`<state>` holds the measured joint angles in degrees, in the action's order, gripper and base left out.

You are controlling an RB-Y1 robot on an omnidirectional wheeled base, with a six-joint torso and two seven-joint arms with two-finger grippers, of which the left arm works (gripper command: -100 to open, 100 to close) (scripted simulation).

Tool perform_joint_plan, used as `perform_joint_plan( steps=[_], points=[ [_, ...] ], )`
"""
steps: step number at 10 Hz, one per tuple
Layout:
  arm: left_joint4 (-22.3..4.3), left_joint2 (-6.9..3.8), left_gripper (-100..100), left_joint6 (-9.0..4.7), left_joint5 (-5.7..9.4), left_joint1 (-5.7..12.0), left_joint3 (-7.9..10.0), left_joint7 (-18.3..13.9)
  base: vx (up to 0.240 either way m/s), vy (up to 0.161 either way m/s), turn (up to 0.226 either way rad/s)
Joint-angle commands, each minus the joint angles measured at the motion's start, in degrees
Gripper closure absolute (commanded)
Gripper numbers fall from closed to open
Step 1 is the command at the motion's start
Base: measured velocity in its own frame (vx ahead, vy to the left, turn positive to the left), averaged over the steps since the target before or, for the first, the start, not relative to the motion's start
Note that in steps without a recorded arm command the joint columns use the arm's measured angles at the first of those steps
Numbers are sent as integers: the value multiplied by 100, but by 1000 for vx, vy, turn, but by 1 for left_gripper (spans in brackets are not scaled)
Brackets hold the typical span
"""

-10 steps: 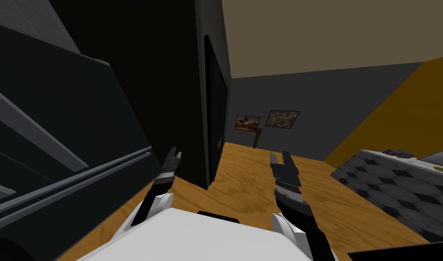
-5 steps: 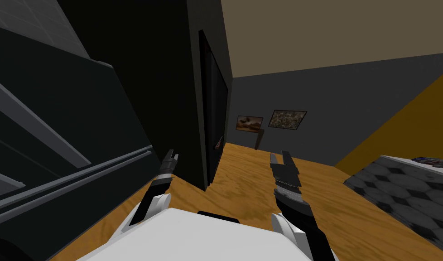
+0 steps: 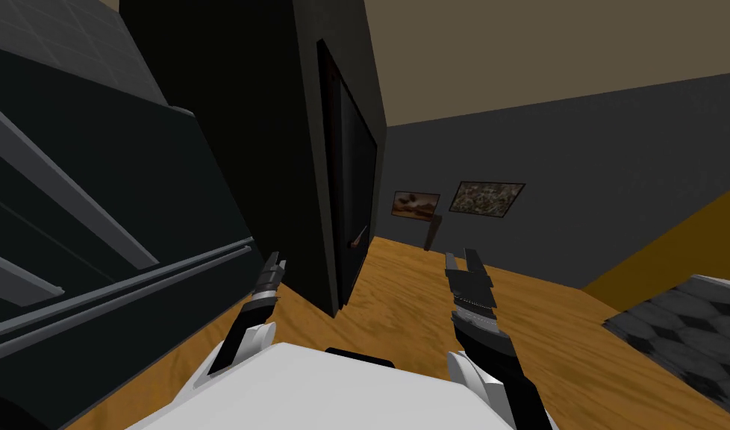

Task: Push the door open

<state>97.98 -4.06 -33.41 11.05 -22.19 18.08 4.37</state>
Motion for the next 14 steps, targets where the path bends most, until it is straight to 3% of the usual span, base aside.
perform_joint_plan(
  steps=[1,14],
  points=[
    [-243,-41,-100,-26,82,40,191,36,78,-149,135],
    [-1899,-153,-100,-249,471,578,1187,356,66,-133,85]
  ],
)
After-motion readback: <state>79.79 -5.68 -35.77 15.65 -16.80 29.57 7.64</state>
